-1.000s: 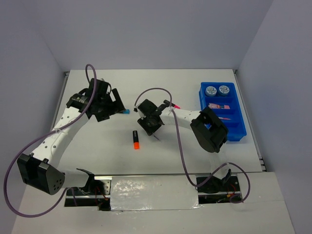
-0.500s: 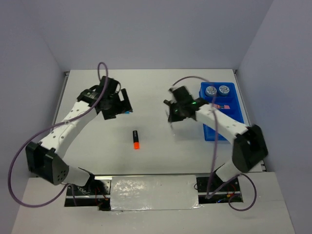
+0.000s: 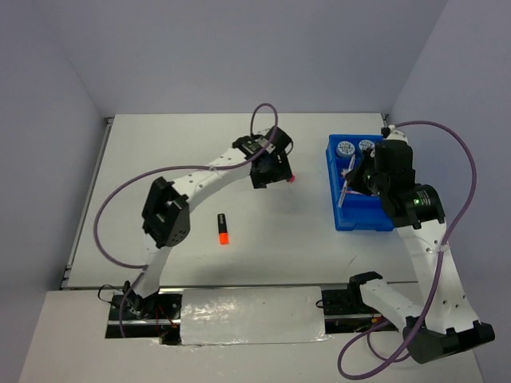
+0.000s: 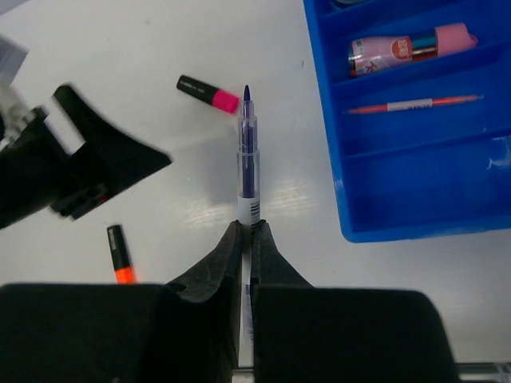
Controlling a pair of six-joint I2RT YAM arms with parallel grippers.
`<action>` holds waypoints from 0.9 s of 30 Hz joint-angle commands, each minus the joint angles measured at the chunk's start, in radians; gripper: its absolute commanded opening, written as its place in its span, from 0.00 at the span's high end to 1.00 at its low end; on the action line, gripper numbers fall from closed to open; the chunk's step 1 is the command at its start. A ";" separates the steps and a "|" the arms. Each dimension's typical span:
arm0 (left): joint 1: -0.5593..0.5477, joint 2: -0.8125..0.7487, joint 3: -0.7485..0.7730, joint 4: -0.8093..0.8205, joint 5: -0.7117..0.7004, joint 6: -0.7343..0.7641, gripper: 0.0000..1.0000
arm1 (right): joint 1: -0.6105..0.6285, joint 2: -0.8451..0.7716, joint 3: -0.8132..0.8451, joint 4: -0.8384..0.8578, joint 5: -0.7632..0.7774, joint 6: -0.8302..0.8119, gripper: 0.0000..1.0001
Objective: Sort the stationery into containers
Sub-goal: Close the pen cap on the pen.
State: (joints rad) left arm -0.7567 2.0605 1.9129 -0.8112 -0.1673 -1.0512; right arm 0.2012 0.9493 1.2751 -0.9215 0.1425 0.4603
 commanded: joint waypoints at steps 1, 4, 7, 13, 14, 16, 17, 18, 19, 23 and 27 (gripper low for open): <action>-0.038 0.168 0.193 -0.072 -0.083 -0.093 0.18 | -0.006 -0.037 -0.005 -0.053 -0.079 0.012 1.00; -0.044 0.301 0.334 -0.101 -0.090 -0.101 0.19 | -0.006 -0.075 -0.055 -0.054 -0.133 0.017 1.00; -0.046 0.369 0.380 -0.027 -0.072 -0.075 0.20 | -0.006 -0.119 -0.107 -0.025 -0.194 0.009 1.00; -0.041 0.409 0.391 0.015 -0.112 -0.055 0.22 | 0.004 -0.158 -0.146 -0.034 -0.233 -0.029 1.00; -0.041 0.418 0.390 0.023 -0.113 -0.044 0.23 | 0.012 -0.159 -0.146 -0.037 -0.230 -0.031 1.00; -0.043 0.429 0.383 0.056 -0.113 -0.029 0.25 | 0.024 -0.164 -0.154 -0.031 -0.254 -0.028 1.00; -0.044 0.435 0.383 0.064 -0.112 -0.026 0.27 | 0.027 -0.167 -0.155 -0.028 -0.277 -0.023 1.00; -0.044 0.447 0.385 0.073 -0.109 -0.020 0.28 | 0.029 -0.172 -0.158 -0.025 -0.287 -0.019 1.00; -0.046 0.457 0.400 0.076 -0.115 -0.018 0.29 | 0.035 -0.173 -0.166 -0.019 -0.294 -0.017 1.00; -0.059 0.497 0.446 0.054 -0.129 -0.003 0.35 | 0.049 -0.176 -0.169 -0.008 -0.313 -0.012 1.00; -0.081 0.523 0.453 0.029 -0.170 0.016 0.40 | 0.055 -0.176 -0.174 0.009 -0.339 -0.009 1.00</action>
State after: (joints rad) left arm -0.8131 2.5519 2.3337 -0.7628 -0.2916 -1.0683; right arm 0.2432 0.7849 1.1046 -0.9558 -0.1589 0.4522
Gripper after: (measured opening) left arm 0.607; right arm 0.039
